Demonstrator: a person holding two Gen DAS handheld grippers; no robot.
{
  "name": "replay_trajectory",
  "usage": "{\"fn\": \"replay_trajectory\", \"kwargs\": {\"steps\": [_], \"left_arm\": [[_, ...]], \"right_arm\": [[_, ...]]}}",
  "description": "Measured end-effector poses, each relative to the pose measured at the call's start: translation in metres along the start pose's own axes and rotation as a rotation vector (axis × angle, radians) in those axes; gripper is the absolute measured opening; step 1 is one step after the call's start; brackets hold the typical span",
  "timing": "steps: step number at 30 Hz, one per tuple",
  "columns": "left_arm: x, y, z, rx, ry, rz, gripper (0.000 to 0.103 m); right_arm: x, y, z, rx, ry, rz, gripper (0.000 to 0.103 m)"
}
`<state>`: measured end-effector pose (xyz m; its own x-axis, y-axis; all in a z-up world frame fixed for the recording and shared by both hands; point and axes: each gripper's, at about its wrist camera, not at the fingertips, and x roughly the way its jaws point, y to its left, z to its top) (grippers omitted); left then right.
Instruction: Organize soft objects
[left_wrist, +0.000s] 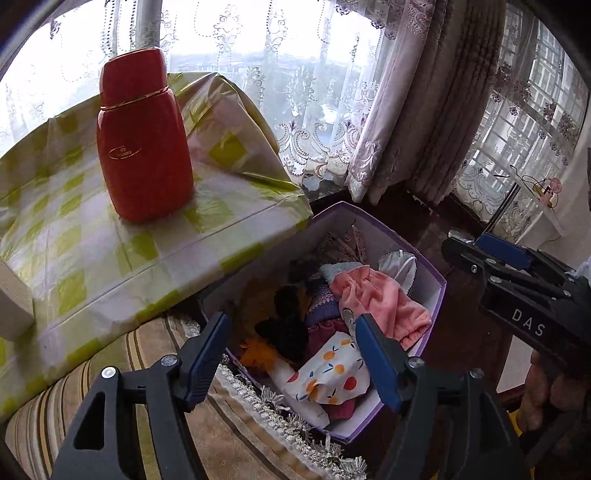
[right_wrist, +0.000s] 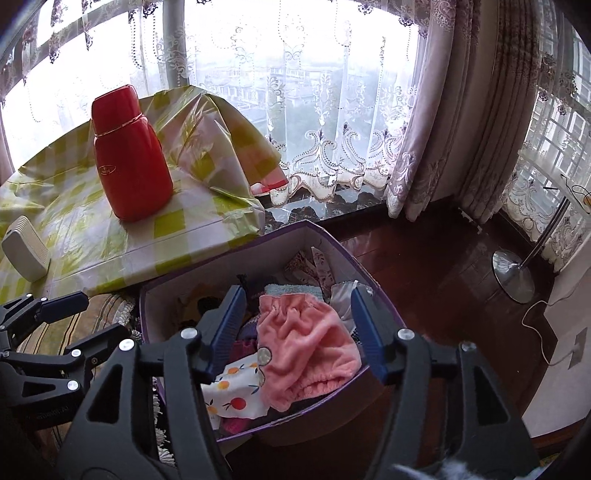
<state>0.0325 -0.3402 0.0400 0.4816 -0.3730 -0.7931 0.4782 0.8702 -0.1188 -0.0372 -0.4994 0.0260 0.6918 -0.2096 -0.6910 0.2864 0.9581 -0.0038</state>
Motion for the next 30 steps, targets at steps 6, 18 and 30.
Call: {"fn": "replay_trajectory", "kwargs": {"steps": [6,18,30], "left_arm": [[0.009,0.006,-0.027,-0.057,0.072,0.029,0.08],[0.022,0.01,-0.038,-0.088,0.123,-0.004,0.088],[0.024,0.008,-0.039,-0.072,0.134,0.008,0.088]], "right_arm": [[0.002,-0.003,-0.022,-0.001,0.048,-0.01,0.063],[0.006,0.002,-0.03,-0.014,0.086,-0.007,0.063],[0.008,0.002,-0.033,-0.011,0.1,-0.002,0.063]]}}
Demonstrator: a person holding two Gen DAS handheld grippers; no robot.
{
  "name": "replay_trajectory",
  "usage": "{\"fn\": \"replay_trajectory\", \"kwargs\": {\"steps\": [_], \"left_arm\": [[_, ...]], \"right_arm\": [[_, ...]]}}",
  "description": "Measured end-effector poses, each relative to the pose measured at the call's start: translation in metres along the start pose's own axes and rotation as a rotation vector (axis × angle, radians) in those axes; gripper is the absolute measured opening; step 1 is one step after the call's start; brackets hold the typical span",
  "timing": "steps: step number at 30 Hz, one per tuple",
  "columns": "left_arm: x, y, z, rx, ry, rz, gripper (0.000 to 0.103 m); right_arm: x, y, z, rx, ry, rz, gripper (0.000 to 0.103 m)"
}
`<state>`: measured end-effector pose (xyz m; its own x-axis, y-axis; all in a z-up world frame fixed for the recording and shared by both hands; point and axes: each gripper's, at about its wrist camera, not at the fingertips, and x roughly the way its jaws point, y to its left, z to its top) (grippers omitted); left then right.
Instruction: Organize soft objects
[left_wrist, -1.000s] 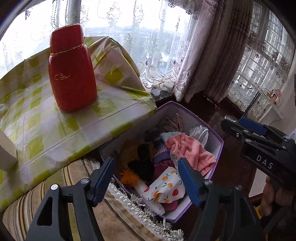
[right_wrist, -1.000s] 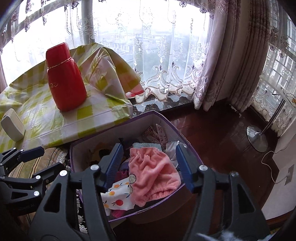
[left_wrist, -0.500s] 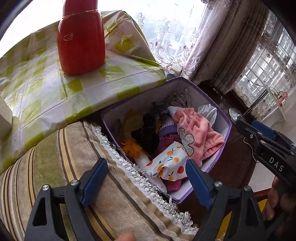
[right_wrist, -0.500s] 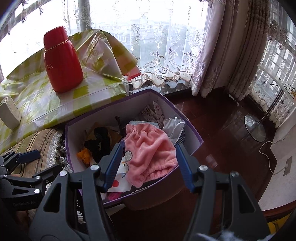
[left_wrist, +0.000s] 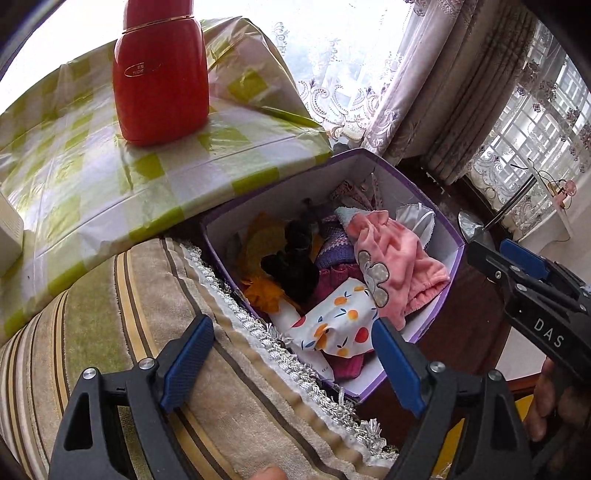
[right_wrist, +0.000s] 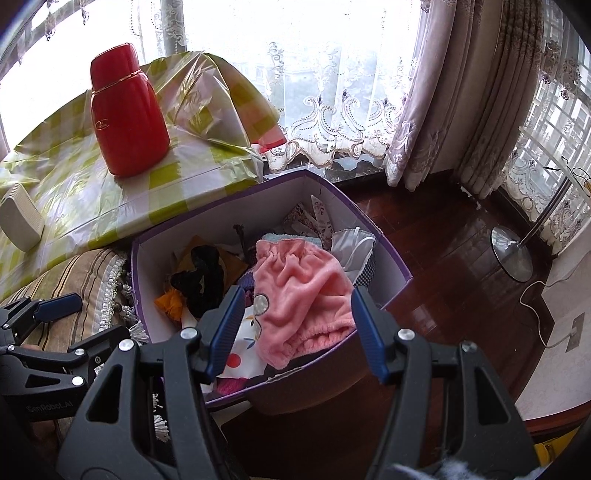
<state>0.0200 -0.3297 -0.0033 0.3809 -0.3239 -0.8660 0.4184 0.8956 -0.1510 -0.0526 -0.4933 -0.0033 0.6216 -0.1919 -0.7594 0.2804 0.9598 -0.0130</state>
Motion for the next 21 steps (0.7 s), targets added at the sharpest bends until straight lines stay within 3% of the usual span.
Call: {"fn": "replay_trajectory", "kwargs": {"steps": [21], "left_arm": [[0.0015,0.0005,-0.0005,-0.003,0.002,-0.005,0.09]], "right_arm": [[0.0014,-0.0006,-0.0019,0.001,0.007,0.002,0.063]]}}
